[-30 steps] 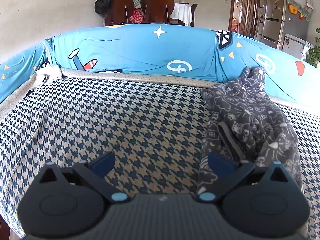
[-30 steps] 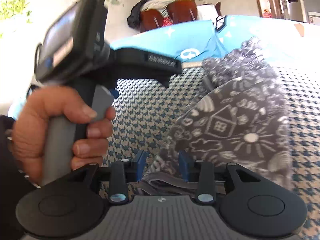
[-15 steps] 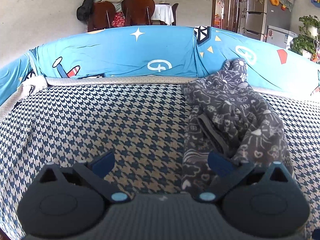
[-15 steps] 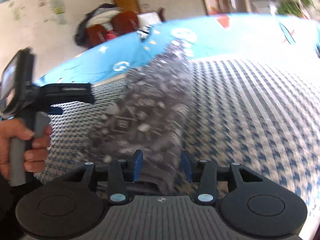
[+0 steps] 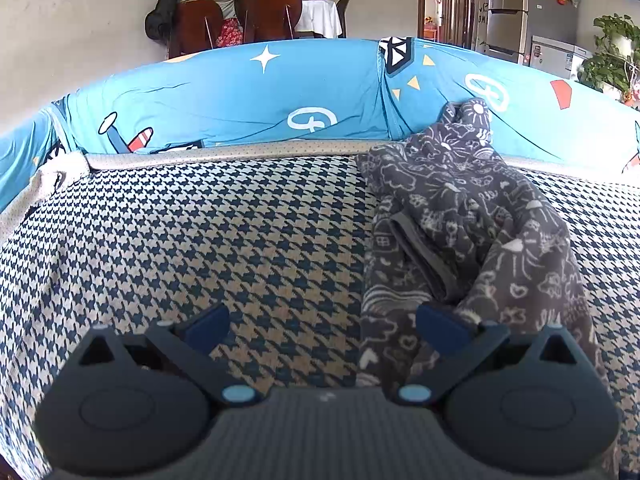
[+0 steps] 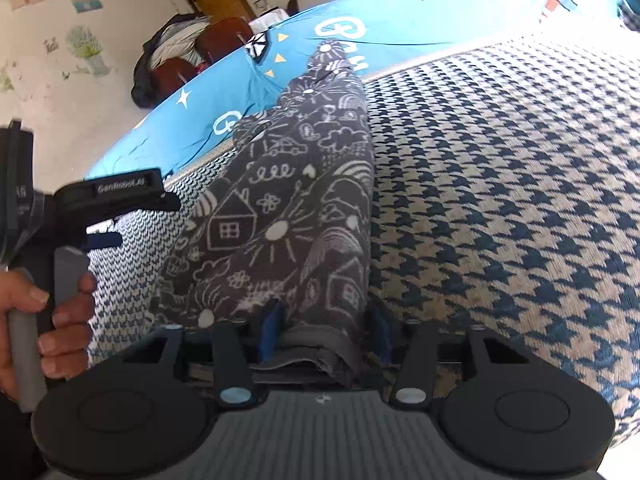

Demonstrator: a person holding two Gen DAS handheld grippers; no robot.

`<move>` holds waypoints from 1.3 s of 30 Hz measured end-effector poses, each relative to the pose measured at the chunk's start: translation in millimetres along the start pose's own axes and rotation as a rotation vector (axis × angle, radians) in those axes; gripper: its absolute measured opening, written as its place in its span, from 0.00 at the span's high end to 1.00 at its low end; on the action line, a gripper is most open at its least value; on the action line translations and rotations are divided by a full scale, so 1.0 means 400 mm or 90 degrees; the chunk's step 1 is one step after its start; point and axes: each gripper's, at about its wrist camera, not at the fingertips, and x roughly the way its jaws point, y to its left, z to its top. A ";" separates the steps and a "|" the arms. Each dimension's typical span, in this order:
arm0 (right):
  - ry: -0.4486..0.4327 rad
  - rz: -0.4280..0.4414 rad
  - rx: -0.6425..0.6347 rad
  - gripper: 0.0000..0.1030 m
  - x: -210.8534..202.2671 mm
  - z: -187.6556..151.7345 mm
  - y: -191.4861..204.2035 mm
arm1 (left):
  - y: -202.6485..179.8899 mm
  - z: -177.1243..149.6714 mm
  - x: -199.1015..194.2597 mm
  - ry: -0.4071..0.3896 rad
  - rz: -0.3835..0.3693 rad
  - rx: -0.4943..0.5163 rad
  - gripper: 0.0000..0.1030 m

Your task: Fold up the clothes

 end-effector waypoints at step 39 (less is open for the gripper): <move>-0.046 -0.101 -0.125 0.69 -0.128 0.036 -0.025 | 0.080 0.087 0.177 0.093 -0.177 -0.250 0.00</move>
